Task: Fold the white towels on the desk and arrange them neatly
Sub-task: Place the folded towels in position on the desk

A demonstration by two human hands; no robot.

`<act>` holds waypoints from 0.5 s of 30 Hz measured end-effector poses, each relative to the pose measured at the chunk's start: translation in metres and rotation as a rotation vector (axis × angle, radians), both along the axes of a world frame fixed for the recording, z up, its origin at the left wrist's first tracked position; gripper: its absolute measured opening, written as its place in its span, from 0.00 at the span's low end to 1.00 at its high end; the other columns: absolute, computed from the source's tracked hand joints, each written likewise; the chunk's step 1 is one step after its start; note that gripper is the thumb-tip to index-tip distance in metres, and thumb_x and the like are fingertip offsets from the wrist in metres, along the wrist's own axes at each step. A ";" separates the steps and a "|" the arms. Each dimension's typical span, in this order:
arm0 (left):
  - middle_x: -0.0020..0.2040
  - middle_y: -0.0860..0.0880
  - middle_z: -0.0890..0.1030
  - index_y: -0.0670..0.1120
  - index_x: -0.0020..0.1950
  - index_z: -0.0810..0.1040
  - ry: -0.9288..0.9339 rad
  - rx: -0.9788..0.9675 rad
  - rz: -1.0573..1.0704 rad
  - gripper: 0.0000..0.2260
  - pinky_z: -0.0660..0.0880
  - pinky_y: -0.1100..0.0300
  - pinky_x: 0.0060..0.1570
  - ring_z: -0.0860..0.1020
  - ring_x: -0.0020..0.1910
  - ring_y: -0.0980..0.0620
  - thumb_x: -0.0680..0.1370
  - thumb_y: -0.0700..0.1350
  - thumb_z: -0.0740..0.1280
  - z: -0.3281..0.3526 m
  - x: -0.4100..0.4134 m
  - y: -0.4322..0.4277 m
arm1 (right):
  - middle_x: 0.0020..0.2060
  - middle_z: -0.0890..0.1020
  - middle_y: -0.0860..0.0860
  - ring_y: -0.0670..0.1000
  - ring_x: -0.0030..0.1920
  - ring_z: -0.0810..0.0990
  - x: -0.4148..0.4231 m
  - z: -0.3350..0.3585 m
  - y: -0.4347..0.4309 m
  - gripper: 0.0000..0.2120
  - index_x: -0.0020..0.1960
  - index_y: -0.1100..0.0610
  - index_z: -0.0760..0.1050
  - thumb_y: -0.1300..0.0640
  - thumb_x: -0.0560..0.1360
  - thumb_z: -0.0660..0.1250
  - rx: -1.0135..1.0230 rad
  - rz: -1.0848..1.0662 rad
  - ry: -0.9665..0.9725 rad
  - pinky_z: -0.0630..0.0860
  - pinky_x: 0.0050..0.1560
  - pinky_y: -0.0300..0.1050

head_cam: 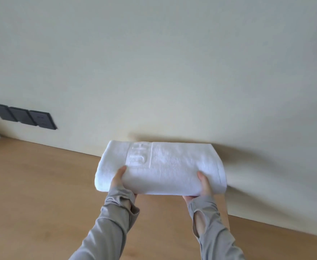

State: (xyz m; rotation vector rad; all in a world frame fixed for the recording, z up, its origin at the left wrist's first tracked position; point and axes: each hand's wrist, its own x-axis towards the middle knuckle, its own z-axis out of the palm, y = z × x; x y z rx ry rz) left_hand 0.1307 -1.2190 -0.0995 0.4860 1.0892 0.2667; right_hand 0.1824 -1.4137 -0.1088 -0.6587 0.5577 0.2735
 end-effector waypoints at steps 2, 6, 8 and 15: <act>0.42 0.47 0.74 0.46 0.53 0.64 -0.028 0.016 0.082 0.26 0.75 0.50 0.47 0.75 0.39 0.46 0.66 0.51 0.75 0.015 -0.016 0.017 | 0.47 0.84 0.55 0.57 0.46 0.84 -0.005 0.018 0.022 0.19 0.54 0.56 0.76 0.57 0.65 0.75 0.001 0.033 -0.030 0.81 0.46 0.56; 0.41 0.47 0.73 0.45 0.53 0.64 -0.081 0.059 0.181 0.25 0.74 0.50 0.46 0.74 0.38 0.46 0.67 0.51 0.74 0.054 -0.053 0.059 | 0.42 0.85 0.54 0.56 0.43 0.85 -0.021 0.045 0.072 0.17 0.52 0.56 0.76 0.57 0.64 0.75 0.036 0.164 -0.087 0.81 0.42 0.54; 0.41 0.46 0.73 0.45 0.53 0.63 -0.112 0.080 0.223 0.24 0.73 0.50 0.45 0.74 0.38 0.46 0.68 0.51 0.74 0.071 -0.073 0.081 | 0.39 0.85 0.53 0.56 0.40 0.85 -0.033 0.061 0.100 0.17 0.51 0.56 0.77 0.57 0.64 0.75 0.039 0.221 -0.109 0.81 0.38 0.53; 0.41 0.46 0.73 0.45 0.54 0.62 -0.201 0.105 0.431 0.25 0.72 0.50 0.48 0.73 0.38 0.47 0.68 0.52 0.74 0.120 -0.154 0.160 | 0.41 0.84 0.53 0.53 0.36 0.85 -0.079 0.108 0.204 0.14 0.48 0.55 0.76 0.55 0.65 0.75 0.045 0.408 -0.185 0.81 0.35 0.51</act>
